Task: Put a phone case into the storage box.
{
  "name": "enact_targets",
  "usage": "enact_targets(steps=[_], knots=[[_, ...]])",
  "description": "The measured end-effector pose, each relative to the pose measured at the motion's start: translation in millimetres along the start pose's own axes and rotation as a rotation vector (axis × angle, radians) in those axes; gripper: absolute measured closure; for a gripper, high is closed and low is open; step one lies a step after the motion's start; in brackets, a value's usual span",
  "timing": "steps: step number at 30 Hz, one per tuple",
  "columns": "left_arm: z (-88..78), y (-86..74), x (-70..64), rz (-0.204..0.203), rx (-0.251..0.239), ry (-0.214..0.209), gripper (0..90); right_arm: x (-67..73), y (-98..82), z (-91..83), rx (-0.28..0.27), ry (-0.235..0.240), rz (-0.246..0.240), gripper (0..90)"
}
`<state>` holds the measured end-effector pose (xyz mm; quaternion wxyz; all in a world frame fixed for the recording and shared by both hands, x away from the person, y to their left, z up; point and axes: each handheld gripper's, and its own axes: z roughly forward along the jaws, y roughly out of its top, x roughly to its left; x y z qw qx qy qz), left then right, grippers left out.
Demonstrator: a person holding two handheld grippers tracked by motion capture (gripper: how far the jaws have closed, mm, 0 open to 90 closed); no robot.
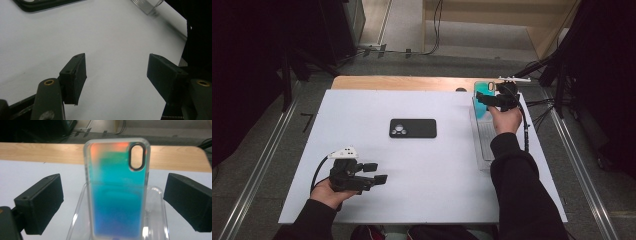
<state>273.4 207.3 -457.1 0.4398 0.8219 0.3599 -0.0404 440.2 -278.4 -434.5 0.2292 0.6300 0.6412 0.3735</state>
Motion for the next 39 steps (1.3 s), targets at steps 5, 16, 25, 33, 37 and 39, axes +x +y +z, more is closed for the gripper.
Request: enact_targets(steps=[5,16,25,33,37,39], knots=[[0.2,0.7,0.4,-0.007,-0.006,-0.001,32.0,1.6,-3.2,-13.5,0.023,0.057,0.005,1.2],[0.0,1.1,3.1,-0.022,-0.002,0.001,32.0,16.8,-13.8,-40.3,0.060,0.178,-0.050,1.5],[-0.5,1.4,4.1,-0.032,0.000,0.002,31.9,28.0,-25.9,-62.4,0.060,0.272,-0.087,3.3],[-1.1,1.8,5.7,-0.031,0.007,0.000,31.9,34.1,-39.8,-76.4,0.054,0.325,-0.116,5.1],[-0.7,2.6,7.1,-0.032,0.003,-0.003,31.9,38.3,-46.4,-85.7,0.060,0.370,-0.136,6.5],[-0.8,2.8,8.2,-0.032,0.003,-0.008,31.9,40.5,-50.5,-91.1,0.062,0.393,-0.146,12.7]])
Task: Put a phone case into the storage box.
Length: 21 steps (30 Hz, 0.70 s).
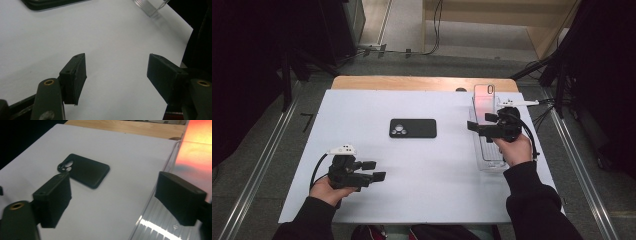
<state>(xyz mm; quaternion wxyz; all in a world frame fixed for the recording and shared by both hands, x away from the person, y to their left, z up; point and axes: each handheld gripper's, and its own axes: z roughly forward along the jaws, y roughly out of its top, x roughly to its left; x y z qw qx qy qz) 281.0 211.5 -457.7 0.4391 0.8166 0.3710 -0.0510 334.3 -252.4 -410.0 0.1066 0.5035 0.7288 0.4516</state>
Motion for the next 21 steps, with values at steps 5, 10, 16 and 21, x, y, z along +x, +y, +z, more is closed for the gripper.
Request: enact_targets(steps=[5,10,16,21], knots=[[-1.4,0.9,2.8,-0.008,-0.008,0.001,31.9,10.1,-8.1,-7.4,0.011,0.046,-0.022,12.8],[-2.3,1.4,3.0,-0.006,-0.012,-0.001,31.9,19.9,-13.3,-11.5,0.022,0.089,-0.060,12.8],[-2.3,2.3,3.4,-0.005,-0.007,-0.005,31.9,31.4,-20.1,-9.3,0.044,0.137,-0.088,12.8],[-3.9,1.5,2.8,-0.002,-0.009,-0.001,31.9,41.2,-22.5,-2.3,0.065,0.168,-0.097,12.8]])
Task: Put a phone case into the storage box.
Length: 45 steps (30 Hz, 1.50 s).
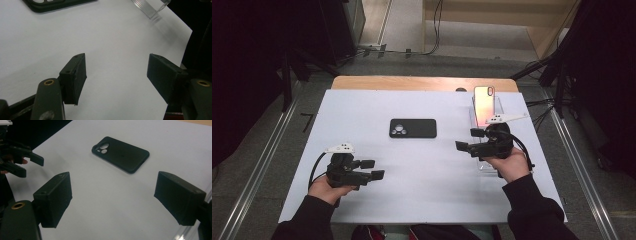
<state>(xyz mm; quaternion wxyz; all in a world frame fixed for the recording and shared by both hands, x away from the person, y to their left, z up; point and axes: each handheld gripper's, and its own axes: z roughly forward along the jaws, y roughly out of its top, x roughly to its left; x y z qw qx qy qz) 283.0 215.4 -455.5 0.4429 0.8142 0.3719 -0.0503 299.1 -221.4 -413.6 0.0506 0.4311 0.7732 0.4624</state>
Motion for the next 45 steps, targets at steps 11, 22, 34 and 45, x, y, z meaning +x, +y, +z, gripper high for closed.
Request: enact_targets(steps=[11,22,34,45], knots=[[-1.4,-1.5,-1.0,-0.001,0.001,0.008,31.9,11.6,3.1,11.2,0.010,0.023,-0.014,12.8],[-4.5,-2.7,-1.1,-0.010,-0.012,0.011,31.9,19.5,17.8,27.9,0.014,0.006,-0.005,12.8],[-4.8,-3.1,0.2,-0.014,-0.010,0.013,31.9,22.8,43.0,59.9,0.025,-0.023,-0.014,12.9],[-6.0,-3.7,-0.8,-0.014,-0.016,0.015,31.9,13.9,66.0,97.6,0.047,-0.074,0.008,13.3]])
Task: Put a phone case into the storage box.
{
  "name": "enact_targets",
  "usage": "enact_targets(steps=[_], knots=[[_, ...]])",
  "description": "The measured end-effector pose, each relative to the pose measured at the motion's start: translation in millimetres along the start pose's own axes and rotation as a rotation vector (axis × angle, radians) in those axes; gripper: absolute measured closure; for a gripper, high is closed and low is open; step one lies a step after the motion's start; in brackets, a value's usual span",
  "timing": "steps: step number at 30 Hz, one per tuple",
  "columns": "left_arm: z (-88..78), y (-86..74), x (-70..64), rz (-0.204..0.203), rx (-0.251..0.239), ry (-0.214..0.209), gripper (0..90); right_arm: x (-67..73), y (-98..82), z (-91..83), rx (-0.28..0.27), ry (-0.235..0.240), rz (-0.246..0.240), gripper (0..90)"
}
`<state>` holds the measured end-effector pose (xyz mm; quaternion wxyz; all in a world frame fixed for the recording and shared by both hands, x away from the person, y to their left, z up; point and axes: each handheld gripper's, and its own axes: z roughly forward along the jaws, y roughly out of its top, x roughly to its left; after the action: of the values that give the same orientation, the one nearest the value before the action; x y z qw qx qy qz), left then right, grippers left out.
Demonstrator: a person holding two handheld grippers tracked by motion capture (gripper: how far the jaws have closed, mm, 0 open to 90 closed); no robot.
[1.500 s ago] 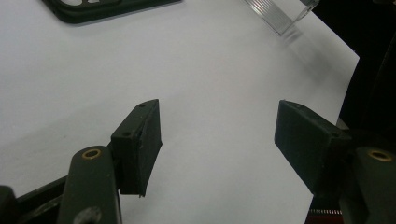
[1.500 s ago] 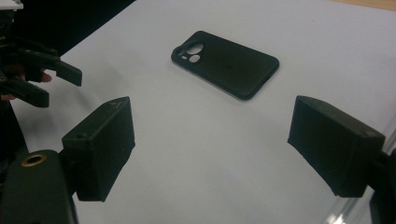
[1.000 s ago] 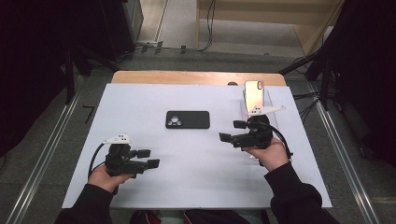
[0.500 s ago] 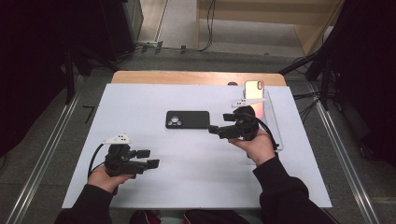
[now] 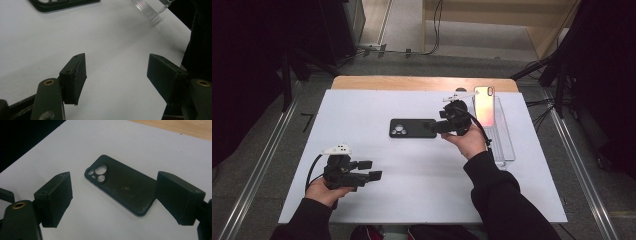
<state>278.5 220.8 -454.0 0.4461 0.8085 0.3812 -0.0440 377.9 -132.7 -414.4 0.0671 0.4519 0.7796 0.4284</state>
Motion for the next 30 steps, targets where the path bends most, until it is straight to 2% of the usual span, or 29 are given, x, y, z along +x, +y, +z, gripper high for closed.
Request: enact_targets(steps=[5,10,13,17,21,28,30], knots=[[-0.1,0.0,-0.2,-0.004,-0.005,-0.006,31.9,-4.9,8.6,13.6,0.008,-0.030,0.003,13.3],[0.4,-0.1,-0.9,-0.001,0.001,-0.011,31.9,-10.8,14.2,30.7,0.011,-0.051,0.030,13.3],[0.5,0.0,-0.9,0.002,0.004,-0.005,31.9,-16.7,16.2,41.1,0.006,-0.062,0.053,18.4],[0.4,0.0,0.5,-0.004,-0.005,-0.015,31.9,-22.5,17.5,52.1,-0.005,-0.084,0.063,29.4],[0.6,0.0,0.6,-0.005,-0.005,-0.019,31.9,-26.8,15.9,62.8,0.015,-0.120,0.045,49.9],[0.4,0.1,0.9,-0.005,-0.006,-0.016,32.0,-37.0,10.8,78.2,0.018,-0.080,0.088,85.5],[0.3,0.1,0.9,-0.004,-0.007,-0.015,31.9,-38.8,9.2,82.2,0.026,-0.085,0.088,87.5]])
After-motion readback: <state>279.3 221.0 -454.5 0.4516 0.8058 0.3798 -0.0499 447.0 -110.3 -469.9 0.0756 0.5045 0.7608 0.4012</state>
